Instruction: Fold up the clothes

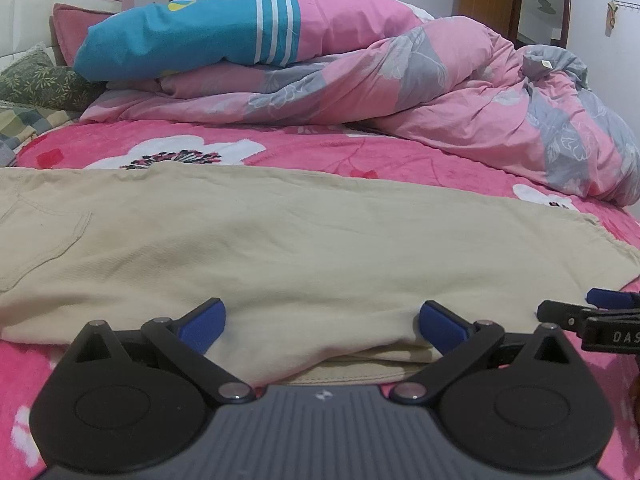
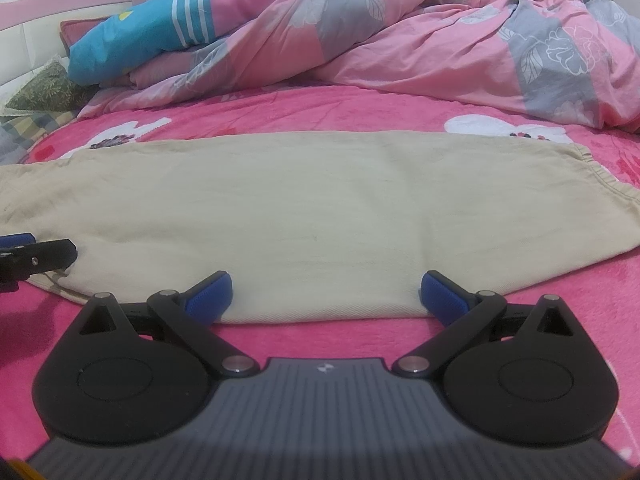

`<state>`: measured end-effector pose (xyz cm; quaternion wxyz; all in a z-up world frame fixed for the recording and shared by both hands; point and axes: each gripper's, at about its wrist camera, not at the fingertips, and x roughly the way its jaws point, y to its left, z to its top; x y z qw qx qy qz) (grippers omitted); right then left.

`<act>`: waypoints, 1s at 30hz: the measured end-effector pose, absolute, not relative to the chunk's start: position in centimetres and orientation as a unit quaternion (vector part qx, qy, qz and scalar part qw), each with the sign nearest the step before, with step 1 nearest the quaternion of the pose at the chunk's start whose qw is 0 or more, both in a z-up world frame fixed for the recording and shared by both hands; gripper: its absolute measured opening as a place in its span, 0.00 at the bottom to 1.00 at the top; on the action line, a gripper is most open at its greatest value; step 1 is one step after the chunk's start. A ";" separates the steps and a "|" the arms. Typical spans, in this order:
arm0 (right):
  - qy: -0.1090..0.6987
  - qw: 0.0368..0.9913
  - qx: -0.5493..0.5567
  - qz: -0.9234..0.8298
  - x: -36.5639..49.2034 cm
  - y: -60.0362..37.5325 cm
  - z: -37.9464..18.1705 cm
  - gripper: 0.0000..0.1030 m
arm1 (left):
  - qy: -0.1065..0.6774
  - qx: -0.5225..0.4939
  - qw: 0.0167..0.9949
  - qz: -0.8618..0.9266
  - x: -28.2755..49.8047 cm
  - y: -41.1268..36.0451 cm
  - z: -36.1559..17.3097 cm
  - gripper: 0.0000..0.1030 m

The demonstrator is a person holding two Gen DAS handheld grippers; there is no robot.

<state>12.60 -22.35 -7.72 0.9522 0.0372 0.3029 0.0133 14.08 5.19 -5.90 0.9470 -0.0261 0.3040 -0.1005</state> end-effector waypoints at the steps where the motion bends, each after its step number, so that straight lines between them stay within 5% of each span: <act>1: 0.303 0.952 0.038 0.014 12.6 -22.4 -7.7 0.99 | 0.304 -0.026 0.947 -0.101 14.1 5.2 -5.9 1.00; 12: 0.304 0.949 0.082 0.017 11.5 -23.4 -7.0 0.99 | 0.304 -0.024 0.947 -0.100 14.0 5.0 -5.9 1.00; 21: 0.301 0.913 0.276 0.011 5.1 -30.0 -6.4 0.99 | 0.304 -0.023 0.947 -0.100 14.0 5.1 -5.9 1.00; 30: 0.289 0.853 0.432 -0.043 9.9 -36.0 -7.5 0.99 | 0.304 -0.025 0.947 -0.101 14.0 5.1 -5.9 1.00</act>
